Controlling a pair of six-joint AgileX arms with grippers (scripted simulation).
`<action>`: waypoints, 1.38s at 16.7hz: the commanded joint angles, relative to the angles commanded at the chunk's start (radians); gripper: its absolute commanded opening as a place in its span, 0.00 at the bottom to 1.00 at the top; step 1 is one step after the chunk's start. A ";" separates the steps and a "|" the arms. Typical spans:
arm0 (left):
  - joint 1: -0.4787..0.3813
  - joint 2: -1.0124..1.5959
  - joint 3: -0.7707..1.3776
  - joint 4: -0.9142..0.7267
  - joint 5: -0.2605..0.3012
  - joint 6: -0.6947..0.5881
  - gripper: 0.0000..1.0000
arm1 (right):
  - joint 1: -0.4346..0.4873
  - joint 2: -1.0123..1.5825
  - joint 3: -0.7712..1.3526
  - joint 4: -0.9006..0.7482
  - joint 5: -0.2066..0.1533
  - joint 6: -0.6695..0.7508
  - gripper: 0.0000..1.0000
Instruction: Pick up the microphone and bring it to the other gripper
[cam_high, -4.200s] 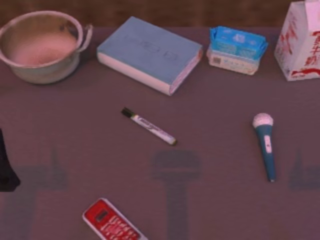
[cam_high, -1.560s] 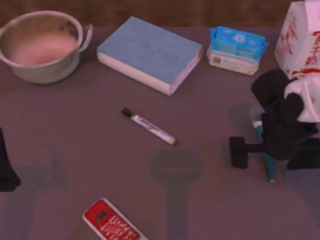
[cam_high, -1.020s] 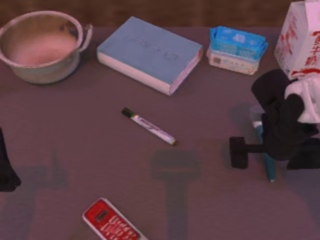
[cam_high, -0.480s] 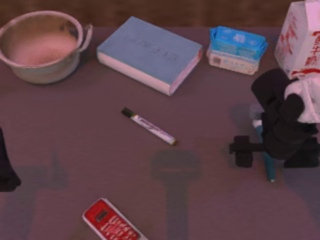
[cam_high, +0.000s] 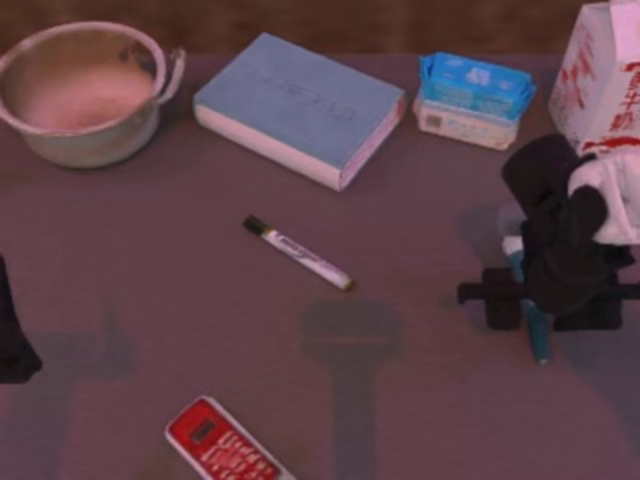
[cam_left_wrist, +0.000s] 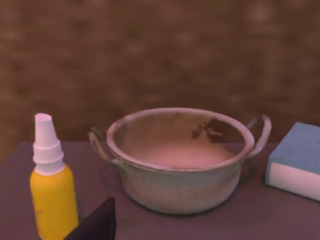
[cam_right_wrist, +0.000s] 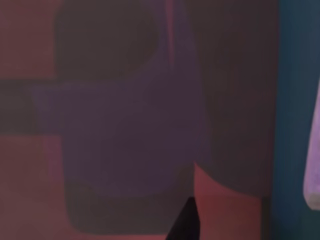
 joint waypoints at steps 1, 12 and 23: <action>0.000 0.000 0.000 0.000 0.000 0.000 1.00 | 0.000 0.000 0.000 0.000 0.000 0.000 0.00; 0.000 0.000 0.000 0.000 0.000 0.000 1.00 | 0.008 -0.152 -0.077 0.403 -0.132 -0.124 0.00; 0.000 0.000 0.000 0.000 0.000 0.000 1.00 | -0.005 -0.408 -0.333 1.314 -0.418 -0.352 0.00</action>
